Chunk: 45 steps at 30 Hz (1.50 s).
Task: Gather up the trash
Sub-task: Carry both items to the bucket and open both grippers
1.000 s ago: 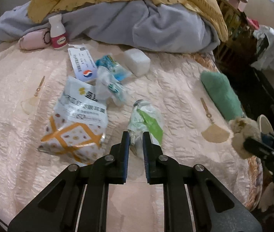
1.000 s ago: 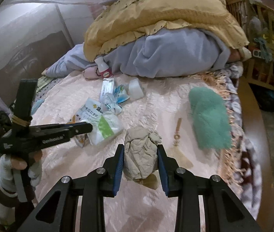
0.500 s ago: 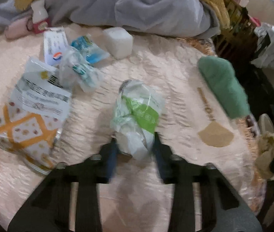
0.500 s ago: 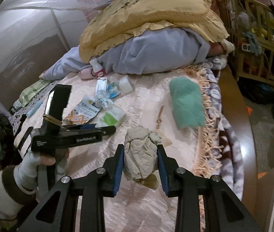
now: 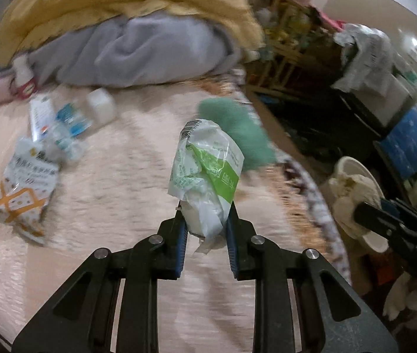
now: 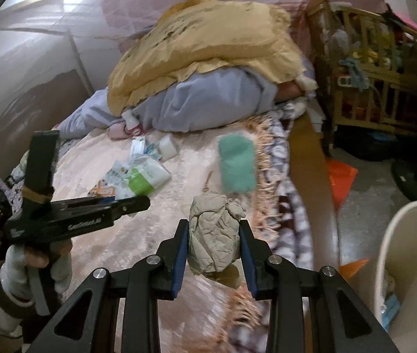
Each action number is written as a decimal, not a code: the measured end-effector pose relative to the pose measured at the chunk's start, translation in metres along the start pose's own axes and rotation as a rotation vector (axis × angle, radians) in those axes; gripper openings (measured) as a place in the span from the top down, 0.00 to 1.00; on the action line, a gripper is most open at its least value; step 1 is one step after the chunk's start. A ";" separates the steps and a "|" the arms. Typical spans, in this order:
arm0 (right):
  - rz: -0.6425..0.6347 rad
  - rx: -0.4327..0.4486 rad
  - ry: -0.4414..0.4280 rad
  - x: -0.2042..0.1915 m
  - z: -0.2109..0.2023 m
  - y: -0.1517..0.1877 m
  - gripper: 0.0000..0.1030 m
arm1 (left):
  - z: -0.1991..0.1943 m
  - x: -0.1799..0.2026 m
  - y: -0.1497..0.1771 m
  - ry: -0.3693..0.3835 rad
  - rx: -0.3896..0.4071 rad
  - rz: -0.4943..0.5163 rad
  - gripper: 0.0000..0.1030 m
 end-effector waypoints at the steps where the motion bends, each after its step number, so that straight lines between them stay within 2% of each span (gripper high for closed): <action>1: 0.004 0.006 0.014 0.006 -0.006 0.001 0.69 | 0.000 0.014 -0.001 0.012 0.002 0.018 0.80; 15: 0.094 0.046 0.205 0.107 -0.070 0.022 0.69 | 0.031 0.146 -0.004 0.145 -0.033 0.177 0.80; 22: 0.205 0.049 0.293 0.171 -0.093 0.038 0.69 | 0.059 0.209 0.000 0.201 -0.078 0.244 0.80; 28: 0.269 0.047 0.346 0.207 -0.102 0.047 0.69 | 0.083 0.244 0.004 0.227 -0.116 0.280 0.80; 36: 0.352 0.048 0.384 0.239 -0.103 0.059 0.69 | 0.112 0.272 0.010 0.258 -0.158 0.295 0.78; 39: 0.384 0.056 0.400 0.249 -0.106 0.061 0.65 | 0.119 0.277 0.010 0.284 -0.167 0.279 0.70; 40: 0.390 0.062 0.409 0.251 -0.107 0.061 0.58 | 0.122 0.279 0.011 0.294 -0.173 0.273 0.63; 41: 0.396 0.070 0.417 0.253 -0.108 0.061 0.54 | 0.124 0.280 0.011 0.303 -0.178 0.265 0.58; 42: 0.406 0.077 0.425 0.256 -0.110 0.061 0.53 | 0.124 0.279 0.011 0.307 -0.179 0.262 0.48; 43: 0.412 0.078 0.429 0.258 -0.111 0.062 0.52 | 0.124 0.280 0.011 0.313 -0.174 0.257 0.45; 45: 0.420 0.075 0.433 0.261 -0.110 0.064 0.49 | 0.124 0.279 0.011 0.308 -0.171 0.260 0.45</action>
Point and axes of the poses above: each gripper's, at about its wrist camera, not at the fingertips, and z roughly the way its jaws point, x to its right, y to its underside, the point moved 6 cm from there along z, roughly the way its jaws point, and after that the axes turned 4 degrees about y, right-handed, at the moved point
